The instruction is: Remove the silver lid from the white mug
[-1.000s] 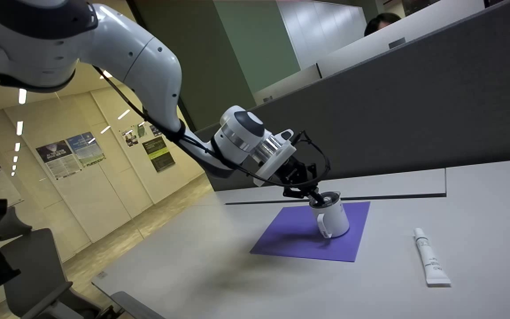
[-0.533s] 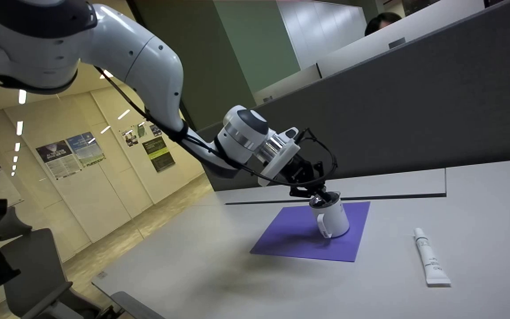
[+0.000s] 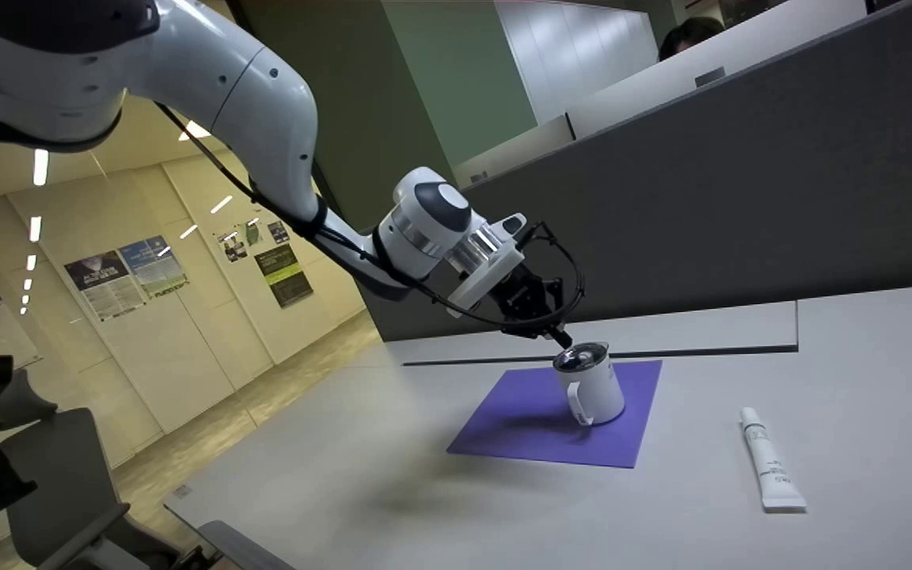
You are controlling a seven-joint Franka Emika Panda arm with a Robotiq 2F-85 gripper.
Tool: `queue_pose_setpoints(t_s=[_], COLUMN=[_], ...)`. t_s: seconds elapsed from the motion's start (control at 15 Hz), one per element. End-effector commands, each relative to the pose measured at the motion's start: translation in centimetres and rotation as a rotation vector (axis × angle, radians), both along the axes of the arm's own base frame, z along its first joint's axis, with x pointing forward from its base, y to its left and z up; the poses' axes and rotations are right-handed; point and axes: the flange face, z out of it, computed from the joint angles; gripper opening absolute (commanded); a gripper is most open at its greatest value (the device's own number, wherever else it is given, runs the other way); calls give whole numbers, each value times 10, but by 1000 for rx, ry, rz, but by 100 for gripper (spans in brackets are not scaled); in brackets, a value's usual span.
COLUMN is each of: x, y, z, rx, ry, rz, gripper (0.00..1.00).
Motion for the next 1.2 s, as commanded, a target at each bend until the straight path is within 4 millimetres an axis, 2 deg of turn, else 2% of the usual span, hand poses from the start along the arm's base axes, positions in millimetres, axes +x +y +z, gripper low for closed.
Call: queue_pose_setpoints(t_s=[0.0,0.4,0.87,1.13], x=[-7,-17,-12,-8], y=[-2,-10,-15,-27], z=[-1,-18,-23,-22], rx=[38,51,30,0], ry=[28,48,13,-8], rz=[-15,-34,-43,-52], gripper=[0,0,0,0])
